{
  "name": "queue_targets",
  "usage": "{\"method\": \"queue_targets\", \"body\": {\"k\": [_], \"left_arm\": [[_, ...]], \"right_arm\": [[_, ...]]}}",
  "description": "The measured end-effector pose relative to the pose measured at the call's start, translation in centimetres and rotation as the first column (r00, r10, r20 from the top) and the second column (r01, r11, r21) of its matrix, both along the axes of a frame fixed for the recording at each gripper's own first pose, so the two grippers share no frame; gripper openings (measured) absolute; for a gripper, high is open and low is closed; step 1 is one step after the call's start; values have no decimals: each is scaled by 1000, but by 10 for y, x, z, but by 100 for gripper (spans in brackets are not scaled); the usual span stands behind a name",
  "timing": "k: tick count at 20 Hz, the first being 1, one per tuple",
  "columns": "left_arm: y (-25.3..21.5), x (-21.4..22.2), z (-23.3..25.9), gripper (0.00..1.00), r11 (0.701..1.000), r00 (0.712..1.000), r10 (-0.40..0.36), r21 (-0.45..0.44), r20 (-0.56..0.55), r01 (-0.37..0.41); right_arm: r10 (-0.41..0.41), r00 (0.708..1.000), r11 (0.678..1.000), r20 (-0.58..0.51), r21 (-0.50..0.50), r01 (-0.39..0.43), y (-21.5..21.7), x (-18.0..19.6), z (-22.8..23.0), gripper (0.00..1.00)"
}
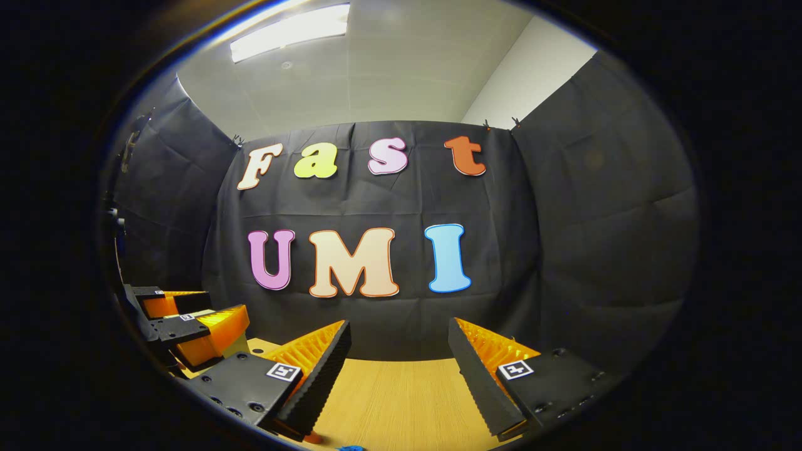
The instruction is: Press the lid of the desktop garbage bin to open it, pick up the crumpled paper on the desktop and throw it into the bin, then pick up the pop can on the desktop and drop it into the bin, and finally close the garbage bin lid.
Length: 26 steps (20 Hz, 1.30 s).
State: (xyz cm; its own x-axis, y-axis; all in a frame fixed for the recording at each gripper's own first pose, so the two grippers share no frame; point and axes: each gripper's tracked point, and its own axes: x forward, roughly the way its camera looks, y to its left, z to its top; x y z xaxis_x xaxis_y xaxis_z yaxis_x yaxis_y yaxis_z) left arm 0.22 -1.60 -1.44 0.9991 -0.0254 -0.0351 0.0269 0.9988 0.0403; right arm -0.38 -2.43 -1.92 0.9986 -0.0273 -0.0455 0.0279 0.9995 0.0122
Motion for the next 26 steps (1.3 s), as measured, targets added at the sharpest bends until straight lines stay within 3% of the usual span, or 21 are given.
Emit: {"method": "queue_targets", "body": {"k": [3,4,5,8,12,17,26], "left_arm": [[7,-3,2,84,1000,1000,14,-5,0,-14],[10,-3,4,73,1000,1000,17,-7,3,-17],[13,-3,5,70,1000,1000,24,-9,7,-24],[25,-4,6,36,999,999,41,-8,5,-41],[44,-5,5,25,998,998,69,13,4,-69],[80,-6,9,0,987,988,153,34,28,-154],[167,-3,-13,0,965,965,261,41,-27,-260]], "right_arm": [[14,1000,1000,2,-1,-14,4,0,0,98],[19,1000,1000,5,-2,-19,5,0,2,98],[24,1000,1000,6,-2,-24,7,1,1,98],[46,999,999,5,-4,-46,18,3,0,98],[69,998,998,3,-2,-69,32,6,-3,98],[95,995,995,0,1,-95,53,12,-6,98],[137,990,991,-27,10,-136,102,23,-25,98]]}}
